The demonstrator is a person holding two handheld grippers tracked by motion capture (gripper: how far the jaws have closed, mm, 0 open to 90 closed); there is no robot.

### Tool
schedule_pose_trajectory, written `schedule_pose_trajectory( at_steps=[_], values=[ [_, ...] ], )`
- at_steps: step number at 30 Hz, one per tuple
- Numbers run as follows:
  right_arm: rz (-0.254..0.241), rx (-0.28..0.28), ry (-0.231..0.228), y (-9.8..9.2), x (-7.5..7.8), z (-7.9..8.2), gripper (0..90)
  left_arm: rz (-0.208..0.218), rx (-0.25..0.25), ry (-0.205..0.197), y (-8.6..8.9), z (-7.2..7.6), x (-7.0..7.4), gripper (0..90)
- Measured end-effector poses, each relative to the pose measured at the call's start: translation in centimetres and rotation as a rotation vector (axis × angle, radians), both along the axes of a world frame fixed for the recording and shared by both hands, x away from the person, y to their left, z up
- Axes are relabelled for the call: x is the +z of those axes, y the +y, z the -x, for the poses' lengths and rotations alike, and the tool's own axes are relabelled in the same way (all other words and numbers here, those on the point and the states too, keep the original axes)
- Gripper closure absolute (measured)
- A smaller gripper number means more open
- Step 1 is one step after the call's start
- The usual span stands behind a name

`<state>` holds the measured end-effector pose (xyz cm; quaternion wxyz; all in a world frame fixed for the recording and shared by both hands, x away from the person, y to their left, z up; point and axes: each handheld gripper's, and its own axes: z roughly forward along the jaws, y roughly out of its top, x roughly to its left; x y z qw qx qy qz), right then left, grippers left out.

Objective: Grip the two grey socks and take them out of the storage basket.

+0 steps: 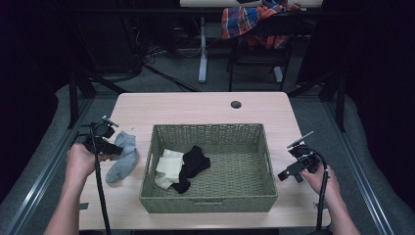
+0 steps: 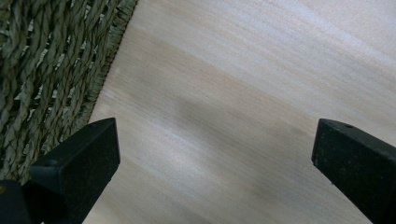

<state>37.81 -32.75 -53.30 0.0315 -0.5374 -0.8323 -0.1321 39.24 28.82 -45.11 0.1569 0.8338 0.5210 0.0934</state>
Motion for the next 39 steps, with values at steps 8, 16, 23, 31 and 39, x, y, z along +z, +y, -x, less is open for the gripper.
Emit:
schedule_pose_trajectory(
  at_steps=[8, 16, 23, 31, 39],
  values=[
    [0.000, 0.004, -0.001, -0.1, 0.2, 0.1, 0.7, -0.009, 0.047, 0.038, 1.0, -0.1, -2.5, 80.9],
    [-0.014, -0.019, -0.020, 0.1, 0.0, 0.2, 0.7, -0.020, 0.071, 0.101, 1.4, -0.5, -5.4, 80.9],
    [-0.019, -0.015, -0.019, 0.1, 0.1, 0.2, 0.8, -0.007, 0.095, 0.147, 2.0, -1.0, -7.3, 80.5],
    [-0.019, -0.009, -0.018, 0.1, 0.2, 0.2, 0.7, 0.003, 0.097, 0.167, 1.8, -1.3, -8.0, 70.9],
    [0.002, 0.005, -0.010, -0.2, 0.4, 0.1, 0.7, 0.006, 0.145, 0.124, 2.5, -0.1, -5.5, 14.8]
  ],
)
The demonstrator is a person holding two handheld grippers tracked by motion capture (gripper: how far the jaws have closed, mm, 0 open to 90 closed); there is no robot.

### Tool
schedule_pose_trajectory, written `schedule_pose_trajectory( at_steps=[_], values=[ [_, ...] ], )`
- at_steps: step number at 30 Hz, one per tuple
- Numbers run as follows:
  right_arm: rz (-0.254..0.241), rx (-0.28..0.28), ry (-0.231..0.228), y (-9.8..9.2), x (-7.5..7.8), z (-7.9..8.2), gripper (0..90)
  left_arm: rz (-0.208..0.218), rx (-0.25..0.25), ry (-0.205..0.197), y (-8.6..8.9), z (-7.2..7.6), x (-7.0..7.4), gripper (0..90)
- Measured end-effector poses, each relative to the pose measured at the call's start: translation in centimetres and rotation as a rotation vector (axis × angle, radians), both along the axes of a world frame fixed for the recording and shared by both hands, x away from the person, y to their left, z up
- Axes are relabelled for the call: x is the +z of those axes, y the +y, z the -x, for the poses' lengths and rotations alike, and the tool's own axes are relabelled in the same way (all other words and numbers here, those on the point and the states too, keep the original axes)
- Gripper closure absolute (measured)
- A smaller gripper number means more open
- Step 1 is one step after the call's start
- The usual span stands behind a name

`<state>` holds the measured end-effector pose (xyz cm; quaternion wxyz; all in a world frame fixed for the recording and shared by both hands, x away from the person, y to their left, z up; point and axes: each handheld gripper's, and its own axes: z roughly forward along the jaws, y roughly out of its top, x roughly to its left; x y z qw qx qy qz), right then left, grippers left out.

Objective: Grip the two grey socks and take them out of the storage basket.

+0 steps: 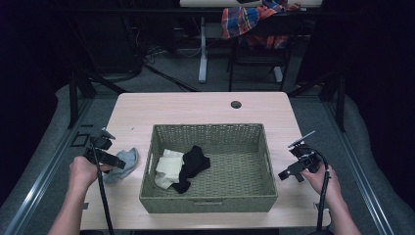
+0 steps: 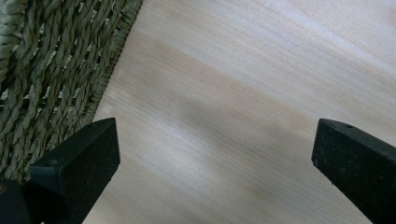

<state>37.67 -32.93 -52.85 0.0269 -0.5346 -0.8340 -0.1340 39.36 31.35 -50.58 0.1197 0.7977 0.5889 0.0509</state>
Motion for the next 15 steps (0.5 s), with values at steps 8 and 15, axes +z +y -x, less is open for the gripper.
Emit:
schedule_pose_trajectory(
  at_steps=[8, 15],
  values=[
    [-0.003, 0.001, 0.002, 0.0, -0.1, 0.0, 0.7, -0.020, -0.020, -0.067, -0.6, 3.4, 2.7, 0.1],
    [-0.013, -0.015, -0.010, 0.0, -0.2, 0.1, 0.7, -0.034, -0.025, -0.097, -1.3, 6.6, 2.2, 0.0]
  ],
)
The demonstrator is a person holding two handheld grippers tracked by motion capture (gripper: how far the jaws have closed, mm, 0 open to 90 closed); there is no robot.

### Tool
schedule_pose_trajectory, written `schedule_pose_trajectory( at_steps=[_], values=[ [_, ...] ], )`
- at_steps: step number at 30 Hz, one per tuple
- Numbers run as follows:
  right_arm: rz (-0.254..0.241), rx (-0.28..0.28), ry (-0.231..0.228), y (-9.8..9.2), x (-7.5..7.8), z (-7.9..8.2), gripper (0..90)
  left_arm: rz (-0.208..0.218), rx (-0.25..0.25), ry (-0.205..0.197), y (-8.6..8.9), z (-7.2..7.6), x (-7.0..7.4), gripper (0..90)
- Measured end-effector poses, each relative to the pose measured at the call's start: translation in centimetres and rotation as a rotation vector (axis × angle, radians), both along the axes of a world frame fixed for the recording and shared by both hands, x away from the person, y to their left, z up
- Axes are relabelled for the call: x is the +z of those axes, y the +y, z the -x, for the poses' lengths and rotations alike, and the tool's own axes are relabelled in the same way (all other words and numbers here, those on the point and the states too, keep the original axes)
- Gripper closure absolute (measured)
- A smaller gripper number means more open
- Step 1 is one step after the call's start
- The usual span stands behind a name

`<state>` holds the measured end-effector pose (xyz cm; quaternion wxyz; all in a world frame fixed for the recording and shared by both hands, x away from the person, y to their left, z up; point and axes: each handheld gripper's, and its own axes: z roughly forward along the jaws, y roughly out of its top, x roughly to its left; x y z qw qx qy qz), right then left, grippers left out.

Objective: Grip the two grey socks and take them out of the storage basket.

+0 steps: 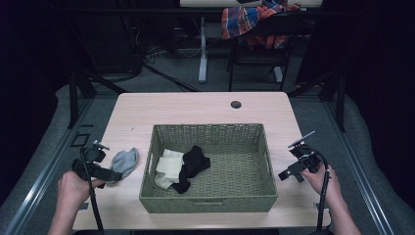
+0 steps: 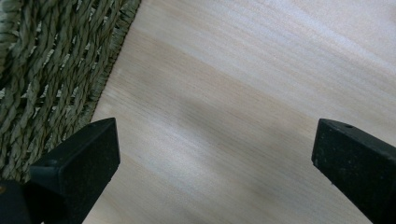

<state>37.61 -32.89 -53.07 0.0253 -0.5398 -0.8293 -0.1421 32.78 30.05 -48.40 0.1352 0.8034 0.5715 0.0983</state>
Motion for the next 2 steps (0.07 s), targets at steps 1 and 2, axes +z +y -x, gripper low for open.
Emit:
schedule_pose_trajectory(
  at_steps=[1, 2],
  values=[
    [0.009, 0.017, 0.011, -0.05, 0.15, -0.07, 0.8, -0.004, 0.005, 0.004, 0.06, 0.25, -0.44, 0.0],
    [0.015, 0.024, 0.015, -0.05, 0.23, -0.10, 0.7, -0.005, 0.004, 0.014, 0.18, 0.42, -0.79, 0.0]
  ],
)
